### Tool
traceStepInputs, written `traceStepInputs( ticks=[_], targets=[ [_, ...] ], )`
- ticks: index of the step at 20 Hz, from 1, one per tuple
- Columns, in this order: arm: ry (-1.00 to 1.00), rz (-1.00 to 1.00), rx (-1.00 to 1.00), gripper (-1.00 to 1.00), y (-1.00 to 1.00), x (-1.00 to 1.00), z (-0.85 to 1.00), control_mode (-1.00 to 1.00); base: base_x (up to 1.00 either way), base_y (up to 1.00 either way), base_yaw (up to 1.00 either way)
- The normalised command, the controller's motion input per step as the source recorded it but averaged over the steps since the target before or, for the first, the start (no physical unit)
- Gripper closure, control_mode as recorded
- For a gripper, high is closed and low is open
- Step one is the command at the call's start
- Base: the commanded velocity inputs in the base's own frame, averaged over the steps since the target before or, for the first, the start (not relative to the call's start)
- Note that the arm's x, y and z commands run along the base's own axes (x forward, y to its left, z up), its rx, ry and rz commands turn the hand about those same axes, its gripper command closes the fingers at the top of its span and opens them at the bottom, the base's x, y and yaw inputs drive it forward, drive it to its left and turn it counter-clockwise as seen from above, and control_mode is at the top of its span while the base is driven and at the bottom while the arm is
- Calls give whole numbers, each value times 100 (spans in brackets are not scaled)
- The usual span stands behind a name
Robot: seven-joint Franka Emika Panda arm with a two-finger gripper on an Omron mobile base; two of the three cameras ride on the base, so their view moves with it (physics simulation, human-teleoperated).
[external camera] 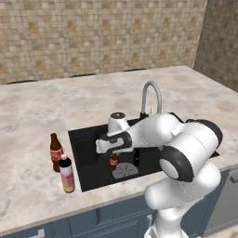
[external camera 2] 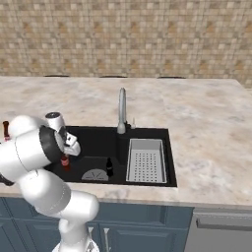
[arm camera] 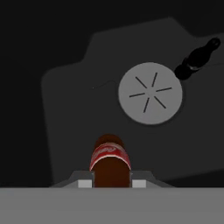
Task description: Place the large bottle from the dining counter next to the other large bottle outside the sink, and place the small bottle from the dining counter next to the other small bottle inside the sink.
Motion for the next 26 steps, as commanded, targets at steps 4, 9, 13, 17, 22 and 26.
traceStepInputs(
  ticks=[4, 9, 13, 17, 22, 26],
  targets=[
    [0, 0, 0, 100, 8, 6, -26, -100, 0, 0, 0],
    [0, 0, 0, 100, 0, 26, -29, -100, 0, 0, 0],
    [-2, 0, 0, 100, 0, 25, -8, -100, 0, 0, 0],
    [-2, 0, 0, 100, 0, 6, -9, -100, 0, 0, 0],
    [-1, -2, 0, 100, 0, 6, -27, -100, 0, 0, 0],
    [-4, -2, 0, 100, 0, 27, -36, -100, 0, 0, 0]
  ],
)
